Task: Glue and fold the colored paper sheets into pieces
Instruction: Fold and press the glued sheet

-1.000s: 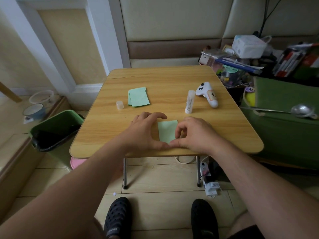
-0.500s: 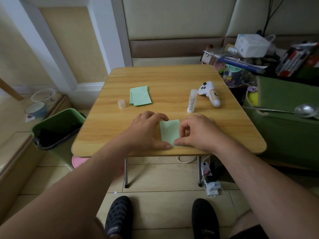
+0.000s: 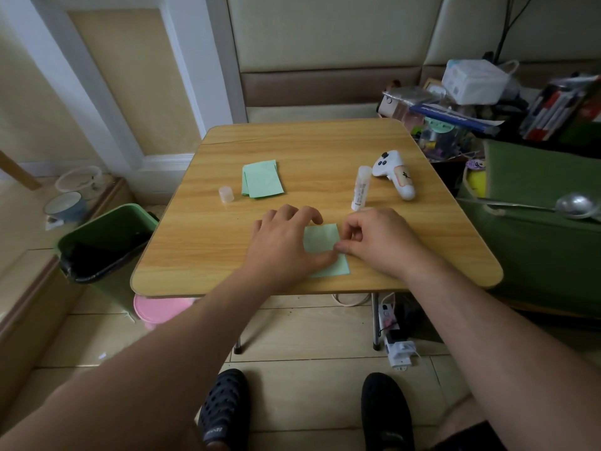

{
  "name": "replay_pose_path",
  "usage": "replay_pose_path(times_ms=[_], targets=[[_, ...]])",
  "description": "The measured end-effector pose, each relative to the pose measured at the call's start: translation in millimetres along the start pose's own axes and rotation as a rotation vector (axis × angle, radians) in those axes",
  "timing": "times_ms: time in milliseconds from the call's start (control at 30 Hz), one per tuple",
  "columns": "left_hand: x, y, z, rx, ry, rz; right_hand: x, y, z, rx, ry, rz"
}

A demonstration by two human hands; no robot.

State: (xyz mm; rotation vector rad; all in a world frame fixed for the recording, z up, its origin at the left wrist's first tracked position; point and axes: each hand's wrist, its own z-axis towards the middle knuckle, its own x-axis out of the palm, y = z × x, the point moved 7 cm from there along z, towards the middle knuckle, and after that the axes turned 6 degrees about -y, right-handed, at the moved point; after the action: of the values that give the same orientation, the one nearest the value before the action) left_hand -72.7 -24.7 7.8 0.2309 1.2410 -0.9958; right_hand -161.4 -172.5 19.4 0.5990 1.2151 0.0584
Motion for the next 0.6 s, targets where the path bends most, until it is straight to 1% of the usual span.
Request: replay_pose_path(times_ms=[133, 300, 367, 467, 533, 600], targets=[[3, -8, -5, 0.085, 0.041, 0.007, -4, 2, -5, -0.046, 0.151, -0.027], [2, -5, -6, 0.091, 0.154, -0.011, -7, 5, -12, -0.048, 0.236, -0.029], [-1, 0, -5, 0.056, 0.174, -0.076, -5, 3, -14, -0.012, 0.249, 0.042], [-9, 10, 1, 0.009, 0.107, -0.122, -1, 4, -14, 0.048, 0.180, 0.185], [-13, 15, 3, 0.014, 0.087, -0.090, 2, 10, -13, 0.038, 0.083, 0.171], [-16, 18, 4, 0.023, 0.079, -0.066, 5, 22, -10, -0.005, -0.006, 0.105]])
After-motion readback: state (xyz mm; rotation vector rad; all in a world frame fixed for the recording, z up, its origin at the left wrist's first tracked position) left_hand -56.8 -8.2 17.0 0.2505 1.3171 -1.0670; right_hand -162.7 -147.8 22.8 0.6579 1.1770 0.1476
